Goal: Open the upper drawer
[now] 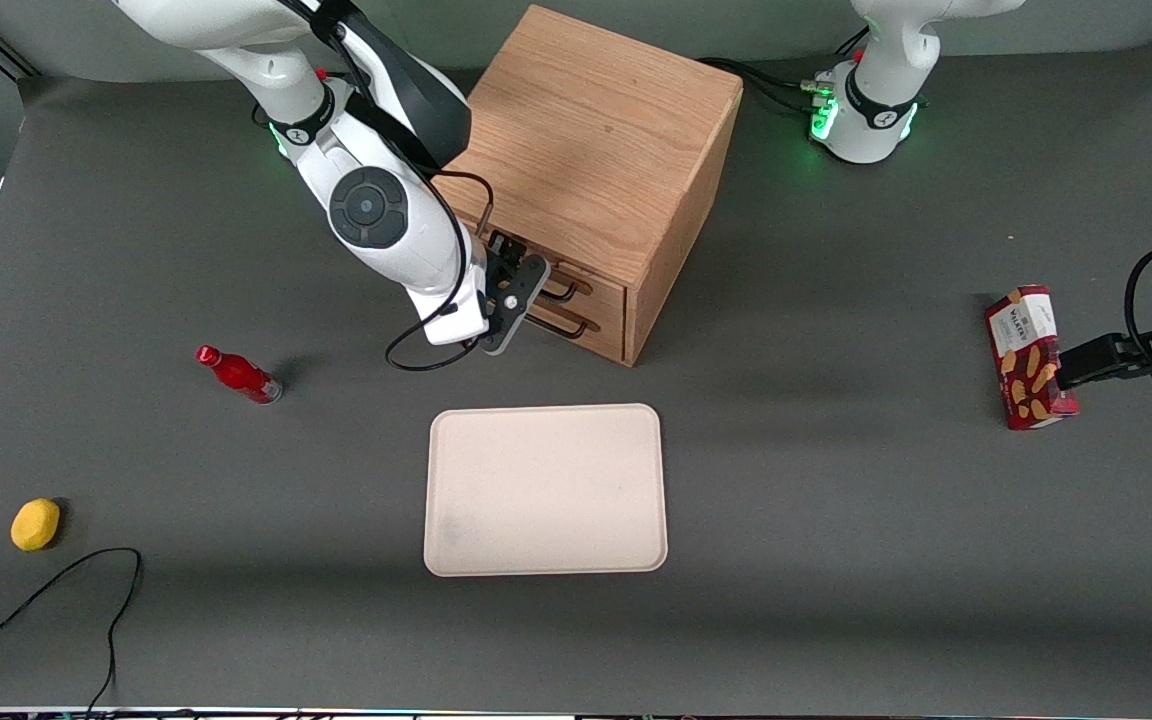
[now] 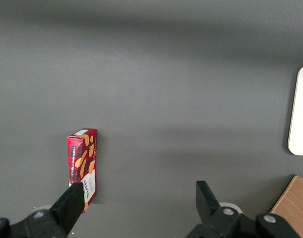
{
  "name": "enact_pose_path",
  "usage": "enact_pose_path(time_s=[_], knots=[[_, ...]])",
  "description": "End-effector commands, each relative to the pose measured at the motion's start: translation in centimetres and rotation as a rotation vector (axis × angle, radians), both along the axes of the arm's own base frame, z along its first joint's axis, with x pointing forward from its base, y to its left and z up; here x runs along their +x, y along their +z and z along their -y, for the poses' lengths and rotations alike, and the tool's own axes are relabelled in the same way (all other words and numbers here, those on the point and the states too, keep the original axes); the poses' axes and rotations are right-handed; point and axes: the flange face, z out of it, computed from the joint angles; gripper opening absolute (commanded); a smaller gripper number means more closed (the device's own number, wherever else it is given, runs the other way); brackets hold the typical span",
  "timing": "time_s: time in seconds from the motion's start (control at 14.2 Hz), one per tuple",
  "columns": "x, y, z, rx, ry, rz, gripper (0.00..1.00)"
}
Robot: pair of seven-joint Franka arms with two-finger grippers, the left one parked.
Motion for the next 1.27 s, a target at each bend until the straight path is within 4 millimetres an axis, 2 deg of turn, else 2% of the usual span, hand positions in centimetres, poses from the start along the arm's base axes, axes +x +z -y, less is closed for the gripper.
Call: enact_pose_path(time_s=[0.0,0.56,0.85,1.06,1.2], knots=[[0.7,-0.5,0.1,0.007,0.053,0.036,1.00],[5.5,0.6,4.4,0.030,0.039,0.088,1.00],[8.0,0.1,6.8,0.030,0.023,0.102,1.00],[10.8,0.8,9.4,0.041,-0.045,0.160,1.00],[12.8,0.8,12.1,0.033,-0.098,0.184,1.00]])
